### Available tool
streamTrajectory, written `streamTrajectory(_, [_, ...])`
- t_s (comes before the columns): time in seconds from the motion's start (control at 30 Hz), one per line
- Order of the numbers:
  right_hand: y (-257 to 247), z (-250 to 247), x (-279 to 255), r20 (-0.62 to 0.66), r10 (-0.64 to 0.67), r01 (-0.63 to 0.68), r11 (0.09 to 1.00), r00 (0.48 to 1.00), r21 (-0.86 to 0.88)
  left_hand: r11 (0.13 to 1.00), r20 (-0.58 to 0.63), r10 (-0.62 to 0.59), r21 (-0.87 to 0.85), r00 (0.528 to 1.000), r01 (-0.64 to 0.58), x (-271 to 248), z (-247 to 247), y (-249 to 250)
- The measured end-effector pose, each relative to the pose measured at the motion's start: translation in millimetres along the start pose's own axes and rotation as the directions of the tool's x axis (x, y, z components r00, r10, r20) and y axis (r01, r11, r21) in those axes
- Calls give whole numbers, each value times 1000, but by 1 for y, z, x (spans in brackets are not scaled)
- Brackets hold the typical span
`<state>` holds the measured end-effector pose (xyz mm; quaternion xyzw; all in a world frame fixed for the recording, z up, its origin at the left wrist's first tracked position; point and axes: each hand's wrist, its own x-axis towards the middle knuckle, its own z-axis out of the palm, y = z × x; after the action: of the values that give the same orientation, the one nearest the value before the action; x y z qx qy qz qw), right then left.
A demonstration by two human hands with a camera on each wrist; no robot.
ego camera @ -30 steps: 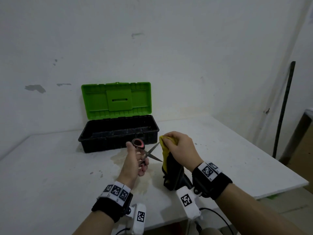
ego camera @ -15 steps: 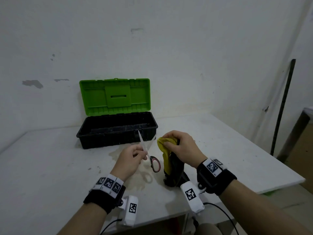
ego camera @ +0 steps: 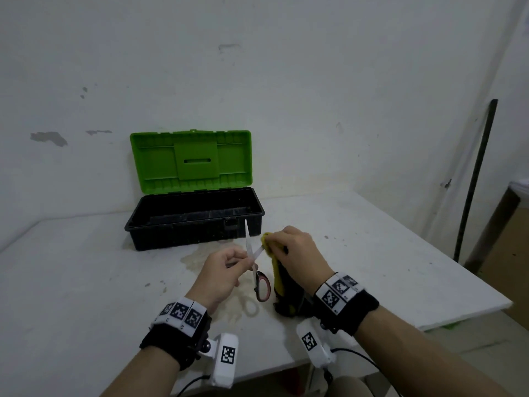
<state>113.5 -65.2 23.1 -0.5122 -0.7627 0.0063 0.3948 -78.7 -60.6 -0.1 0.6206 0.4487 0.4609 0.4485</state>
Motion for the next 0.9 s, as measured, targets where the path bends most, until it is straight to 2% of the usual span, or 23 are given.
streamTrajectory(0.1, [9, -14, 9, -83, 116, -119, 993, 990, -28, 1000, -9, -6, -4, 1000, 5, -1, 0, 1])
streamTrajectory(0.17, [4, -16, 7, -126, 89, -90, 996, 988, 2, 1000, -34, -13, -12, 999, 13, 0, 1, 1])
streamTrajectory(0.27, [-13, -7, -6, 21, -36, 34, 998, 999, 52, 1000, -23, -12, -11, 1000, 12, 2, 4, 1])
streamTrajectory(0.33, [-17, 0, -12, 108, -67, 63, 997, 992, 41, 1000, -3, -2, 0, 1000, 2, 3, 6, 2])
streamTrajectory(0.4, [-11, -1, -7, 82, -13, 12, 1000, 997, 13, 1000, 0, 14, 10, 1000, -14, 2, 7, 3])
streamTrajectory(0.53, [-1, -19, 14, 21, 176, -174, 981, 984, -82, 999, 5, 33, 43, 999, -34, 0, 5, 2])
streamTrajectory(0.6, [-8, -24, 17, 17, 173, -172, 983, 985, -67, 995, 17, 50, 89, 999, -51, 1, 3, 1])
streamTrajectory(0.67, [-19, -21, 14, 126, 119, -114, 992, 985, -47, 988, 34, 63, 137, 997, -67, 2, 3, 0])
streamTrajectory(0.77, [-26, -12, 6, 282, 106, -82, 992, 953, -98, 976, 47, 87, 198, 995, -94, 2, 4, 0])
streamTrajectory(0.83, [-20, -11, 9, 262, 136, -113, 989, 956, -98, 968, 54, 103, 225, 993, -113, 1, 3, 0])
streamTrajectory(0.9, [-10, -14, 15, 178, 190, -176, 980, 966, -90, 973, 41, 99, 206, 994, -105, 1, 2, -1])
